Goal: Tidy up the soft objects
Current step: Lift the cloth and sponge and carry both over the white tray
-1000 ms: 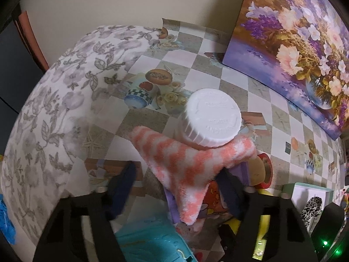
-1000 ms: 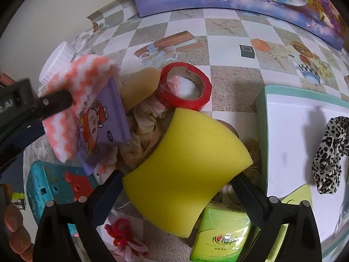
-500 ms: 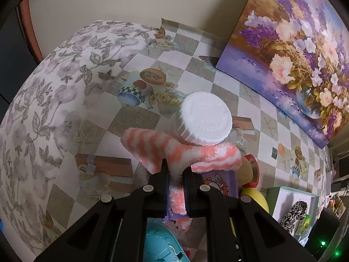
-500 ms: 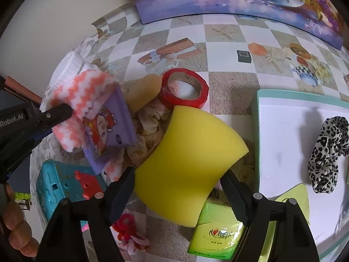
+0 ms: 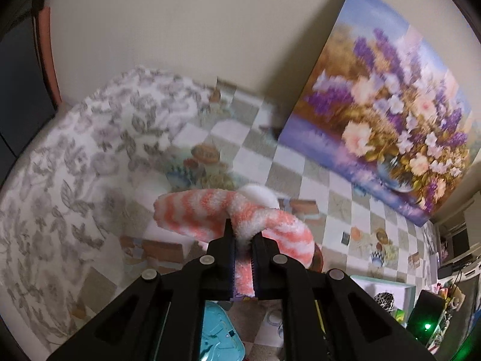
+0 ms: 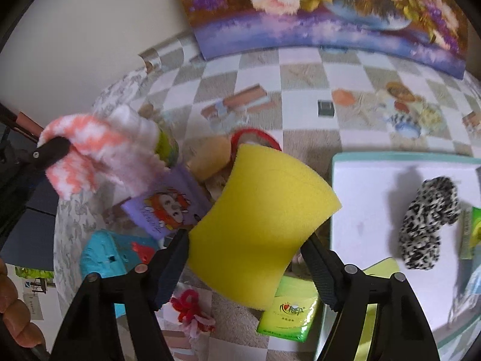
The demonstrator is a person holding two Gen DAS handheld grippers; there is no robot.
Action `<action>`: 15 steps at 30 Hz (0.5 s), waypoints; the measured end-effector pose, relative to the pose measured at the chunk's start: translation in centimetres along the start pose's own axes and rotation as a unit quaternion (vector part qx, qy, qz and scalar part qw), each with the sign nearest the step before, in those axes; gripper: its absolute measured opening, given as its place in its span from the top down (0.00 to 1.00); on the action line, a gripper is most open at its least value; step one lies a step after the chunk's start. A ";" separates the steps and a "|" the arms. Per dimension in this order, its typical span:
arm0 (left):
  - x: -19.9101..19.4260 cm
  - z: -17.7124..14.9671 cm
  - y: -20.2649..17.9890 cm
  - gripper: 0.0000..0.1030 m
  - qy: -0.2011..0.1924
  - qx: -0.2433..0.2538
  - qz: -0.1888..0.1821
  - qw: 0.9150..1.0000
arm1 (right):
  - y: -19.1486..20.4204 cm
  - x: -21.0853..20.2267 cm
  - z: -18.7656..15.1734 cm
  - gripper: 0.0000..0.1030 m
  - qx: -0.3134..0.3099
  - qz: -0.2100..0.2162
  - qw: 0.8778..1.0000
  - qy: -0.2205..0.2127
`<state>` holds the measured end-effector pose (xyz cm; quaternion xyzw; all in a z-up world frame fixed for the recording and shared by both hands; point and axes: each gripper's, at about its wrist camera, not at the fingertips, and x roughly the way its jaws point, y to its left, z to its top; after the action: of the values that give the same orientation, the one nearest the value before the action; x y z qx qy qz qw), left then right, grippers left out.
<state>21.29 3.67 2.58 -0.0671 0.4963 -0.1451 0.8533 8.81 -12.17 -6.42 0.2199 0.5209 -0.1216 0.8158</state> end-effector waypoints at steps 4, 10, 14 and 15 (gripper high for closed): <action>-2.7 0.6 -0.3 0.92 -0.031 0.003 -0.003 1.000 | 0.2 -2.7 0.4 0.25 -0.005 0.008 1.000 -0.026; -6.9 1.2 -0.8 0.92 -0.082 0.010 -0.002 0.997 | 0.4 -6.9 1.2 0.25 -0.010 0.017 0.997 -0.072; -9.1 1.3 -1.2 0.92 -0.105 0.015 -0.005 0.994 | -0.1 -9.4 1.5 0.25 -0.007 0.014 0.995 -0.099; -9.5 1.4 -1.4 0.92 -0.110 0.017 -0.006 0.994 | -0.3 -9.8 1.6 0.25 -0.006 0.011 0.994 -0.104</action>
<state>17.81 5.32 11.44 -0.0714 0.3969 -0.1502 0.9027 5.78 -13.53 2.95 0.2072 0.4310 -0.1316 0.8683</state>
